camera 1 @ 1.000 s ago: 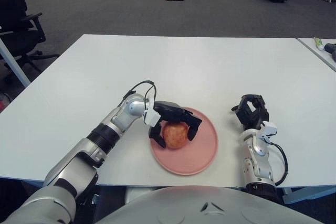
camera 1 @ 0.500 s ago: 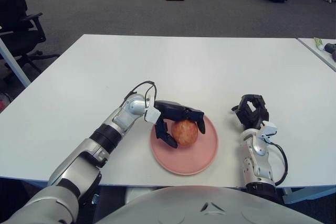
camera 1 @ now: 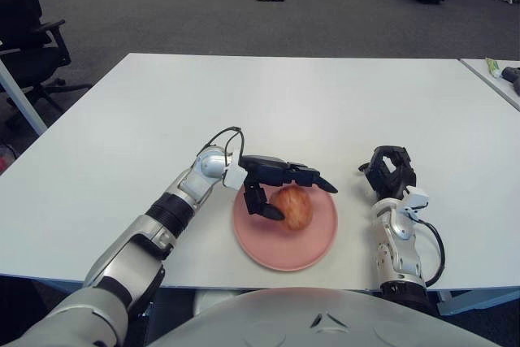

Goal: Put the apple into the plate.

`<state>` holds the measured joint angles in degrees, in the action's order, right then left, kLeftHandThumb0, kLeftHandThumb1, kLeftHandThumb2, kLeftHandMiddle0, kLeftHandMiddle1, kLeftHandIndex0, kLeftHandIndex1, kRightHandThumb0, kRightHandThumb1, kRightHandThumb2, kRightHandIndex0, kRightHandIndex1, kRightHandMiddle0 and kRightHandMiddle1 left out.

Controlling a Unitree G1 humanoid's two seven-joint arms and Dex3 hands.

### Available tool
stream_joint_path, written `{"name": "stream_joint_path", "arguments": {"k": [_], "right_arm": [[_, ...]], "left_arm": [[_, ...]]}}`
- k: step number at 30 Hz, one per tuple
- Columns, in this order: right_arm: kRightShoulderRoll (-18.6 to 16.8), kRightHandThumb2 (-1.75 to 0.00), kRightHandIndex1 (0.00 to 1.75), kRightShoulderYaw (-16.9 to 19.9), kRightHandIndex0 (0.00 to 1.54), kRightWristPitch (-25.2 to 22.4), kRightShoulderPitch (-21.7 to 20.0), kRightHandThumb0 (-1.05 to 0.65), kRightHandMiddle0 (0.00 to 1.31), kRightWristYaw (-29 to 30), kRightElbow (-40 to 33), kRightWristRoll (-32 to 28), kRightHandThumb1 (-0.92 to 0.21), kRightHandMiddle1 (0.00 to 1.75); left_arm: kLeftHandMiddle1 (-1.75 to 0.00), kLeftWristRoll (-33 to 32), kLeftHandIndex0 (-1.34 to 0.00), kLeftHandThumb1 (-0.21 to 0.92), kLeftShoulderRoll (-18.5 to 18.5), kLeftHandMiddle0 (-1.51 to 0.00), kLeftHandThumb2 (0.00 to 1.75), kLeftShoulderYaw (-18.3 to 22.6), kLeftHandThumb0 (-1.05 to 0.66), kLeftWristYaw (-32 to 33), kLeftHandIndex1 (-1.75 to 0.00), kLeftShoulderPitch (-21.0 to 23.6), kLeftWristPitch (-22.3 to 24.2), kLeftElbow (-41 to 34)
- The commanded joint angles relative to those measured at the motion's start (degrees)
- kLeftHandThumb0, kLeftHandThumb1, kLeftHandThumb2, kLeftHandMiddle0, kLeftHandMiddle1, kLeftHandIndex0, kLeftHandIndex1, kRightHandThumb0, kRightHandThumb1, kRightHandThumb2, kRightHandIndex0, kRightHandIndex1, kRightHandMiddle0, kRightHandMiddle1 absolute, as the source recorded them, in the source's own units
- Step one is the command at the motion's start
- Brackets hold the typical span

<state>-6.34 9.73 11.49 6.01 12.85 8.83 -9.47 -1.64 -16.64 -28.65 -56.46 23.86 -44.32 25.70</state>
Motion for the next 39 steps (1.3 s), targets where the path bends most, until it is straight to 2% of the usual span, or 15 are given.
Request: {"name": "stream_joint_path", "arguments": {"k": [1,11,15,17,21,24,27,29,34,37,39], "right_arm": [[-1.22,-0.85,1.75,0.24,0.59,-0.57,-0.35,-0.38,0.34,1.05,0.17,0.79,-0.69,1.75],[-1.95,-0.85,1.75,0.29,0.58,0.09,-0.22,-0.38,0.34,1.68,0.00,0.62,-0.68,1.75],[-2.03,-0.85,1.75,0.31,0.58,0.29,-0.25,-0.38,0.34,0.88,0.05,-0.25,-0.69,1.75],[-1.94,-0.85,1.75,0.31,0.58,0.01,-0.28,-0.38,0.34,0.56,0.04,-0.49,-0.69,1.75],[-1.73,-0.84,1.75,0.29,0.57,-0.49,-0.26,-0.38,0.33,0.20,-0.04,-0.69,-0.69,1.75],[-1.45,-0.84,1.75,0.14,0.57,-0.62,-0.21,-0.38,0.33,0.03,0.00,-0.62,-0.69,1.75],[-1.30,-0.84,1.75,0.08,0.57,-0.74,-0.19,-0.38,0.33,-0.15,0.00,-0.59,-0.69,1.75],[-1.22,-0.84,1.75,0.09,0.57,-0.95,-0.20,-0.38,0.33,-0.35,-0.01,-0.62,-0.69,1.75],[-1.24,-0.85,1.75,0.09,0.59,-0.77,-0.33,-0.38,0.34,-0.56,0.17,-0.49,-0.69,1.75],[-1.29,-0.85,1.75,0.06,0.59,-0.52,-0.31,-0.38,0.34,-0.63,0.25,-0.45,-0.69,1.75],[-1.32,-0.86,1.75,-0.02,0.60,-0.49,-0.24,-0.38,0.34,-0.76,0.17,-0.58,-0.68,1.75]], "left_arm": [[-0.01,-2.17,0.00,0.92,0.06,0.00,1.15,3.02,-0.99,0.62,-0.03,2.15,-0.87,2.56],[0.00,-6.33,0.00,0.92,0.95,0.00,1.15,8.15,-1.01,-0.04,0.00,4.45,-1.17,5.29],[-0.01,-11.55,-0.01,0.92,-0.91,-0.02,1.15,11.43,-0.98,-2.90,-0.01,4.36,0.52,4.63],[-0.01,-15.19,0.00,0.92,-0.10,-0.02,1.15,13.29,-0.97,-3.06,0.00,2.61,2.76,3.32],[-0.01,-21.86,0.00,0.92,3.12,-0.02,1.10,15.78,-1.01,-3.26,0.00,0.97,10.20,0.40],[0.00,-28.82,0.00,0.92,2.43,-0.01,1.03,18.94,-1.04,-4.11,0.00,-2.25,17.39,-4.99],[0.00,-31.32,0.00,0.92,1.72,0.00,0.98,21.44,-1.04,-3.66,0.00,-5.06,21.43,-8.22],[-0.01,-32.45,0.00,0.92,1.62,-0.01,0.97,23.46,-1.05,-1.46,0.00,-6.75,24.67,-9.74],[-0.04,-35.25,-0.03,0.92,5.28,-0.08,0.97,28.05,-1.05,7.79,-0.02,-7.04,33.39,-11.43],[-0.11,-35.71,-0.01,0.92,8.30,-0.14,0.96,30.98,-1.04,16.14,-0.21,-8.62,36.54,-13.84],[-0.31,-31.82,0.00,0.92,10.89,-0.15,0.96,32.69,-1.00,24.44,-0.46,-10.74,35.30,-14.77]]}}
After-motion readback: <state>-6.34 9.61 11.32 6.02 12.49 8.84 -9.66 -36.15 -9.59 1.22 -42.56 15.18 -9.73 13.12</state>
